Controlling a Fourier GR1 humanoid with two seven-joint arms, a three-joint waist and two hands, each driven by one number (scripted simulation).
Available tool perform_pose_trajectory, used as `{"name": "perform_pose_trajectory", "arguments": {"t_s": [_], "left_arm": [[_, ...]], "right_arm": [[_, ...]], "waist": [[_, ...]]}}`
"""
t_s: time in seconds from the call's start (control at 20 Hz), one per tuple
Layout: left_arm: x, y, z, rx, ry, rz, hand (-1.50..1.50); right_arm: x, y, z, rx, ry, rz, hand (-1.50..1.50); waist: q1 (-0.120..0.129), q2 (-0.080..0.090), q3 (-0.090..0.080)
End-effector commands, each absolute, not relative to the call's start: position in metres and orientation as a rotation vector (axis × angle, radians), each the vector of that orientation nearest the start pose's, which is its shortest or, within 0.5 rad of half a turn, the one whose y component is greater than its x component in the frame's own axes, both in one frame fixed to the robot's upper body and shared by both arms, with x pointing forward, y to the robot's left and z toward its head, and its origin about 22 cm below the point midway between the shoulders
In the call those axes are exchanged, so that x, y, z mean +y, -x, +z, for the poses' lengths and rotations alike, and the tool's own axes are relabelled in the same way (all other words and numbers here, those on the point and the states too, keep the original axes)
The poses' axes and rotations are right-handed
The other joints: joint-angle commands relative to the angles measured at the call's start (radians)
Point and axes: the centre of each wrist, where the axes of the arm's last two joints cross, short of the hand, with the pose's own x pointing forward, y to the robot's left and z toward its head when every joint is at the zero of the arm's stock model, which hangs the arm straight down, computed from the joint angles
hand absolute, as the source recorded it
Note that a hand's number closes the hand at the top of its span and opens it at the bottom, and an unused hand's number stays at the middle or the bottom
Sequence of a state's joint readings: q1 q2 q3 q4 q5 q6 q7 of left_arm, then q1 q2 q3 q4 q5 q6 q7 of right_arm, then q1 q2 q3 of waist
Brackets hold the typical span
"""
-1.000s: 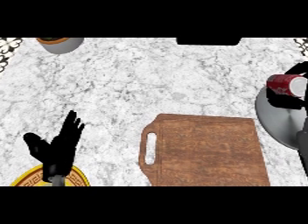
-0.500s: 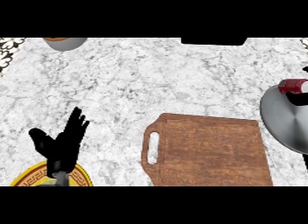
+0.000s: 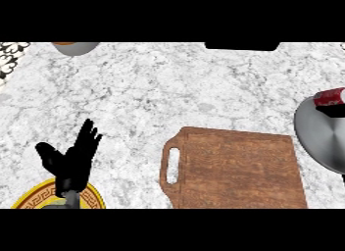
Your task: Pick the can from the cutting board and place it in the pan
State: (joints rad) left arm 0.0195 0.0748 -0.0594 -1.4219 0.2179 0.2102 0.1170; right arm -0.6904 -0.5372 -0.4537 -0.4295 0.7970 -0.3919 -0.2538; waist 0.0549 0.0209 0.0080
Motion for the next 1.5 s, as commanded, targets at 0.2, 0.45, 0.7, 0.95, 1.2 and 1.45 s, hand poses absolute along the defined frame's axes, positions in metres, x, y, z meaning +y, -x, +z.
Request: {"name": "perform_pose_trajectory", "arguments": {"t_s": [0.2, 0.45, 0.7, 0.95, 1.2, 1.45], "left_arm": [[0.238, -0.221, -0.045, -1.235, -0.040, 0.234, 0.00], [0.238, -0.220, -0.055, -1.230, -0.055, 0.240, 0.00], [0.254, -0.225, -0.042, -1.218, -0.068, 0.249, 0.00], [0.244, -0.225, -0.034, -1.212, -0.086, 0.262, 0.00], [0.240, -0.212, -0.047, -1.233, -0.076, 0.256, 0.00], [0.248, -0.212, -0.045, -1.224, -0.085, 0.269, 0.00]], "right_arm": [[-0.449, -0.364, 0.058, -1.594, 0.866, 0.027, -1.50], [-0.481, -0.342, 0.059, -1.643, 0.633, -0.116, -1.50], [-0.523, -0.307, 0.067, -1.728, 0.457, -0.132, -1.50], [-0.545, -0.254, 0.031, -1.751, 0.331, -0.105, -1.50], [-0.546, -0.247, 0.030, -1.734, 0.343, -0.041, -1.50], [-0.548, -0.216, 0.024, -1.713, 0.368, -0.082, -1.50]], "waist": [[-0.018, -0.006, -0.001], [-0.036, -0.009, -0.004], [-0.042, -0.014, -0.005], [-0.059, -0.022, -0.007], [-0.052, -0.021, -0.008], [-0.067, -0.026, -0.010]]}}
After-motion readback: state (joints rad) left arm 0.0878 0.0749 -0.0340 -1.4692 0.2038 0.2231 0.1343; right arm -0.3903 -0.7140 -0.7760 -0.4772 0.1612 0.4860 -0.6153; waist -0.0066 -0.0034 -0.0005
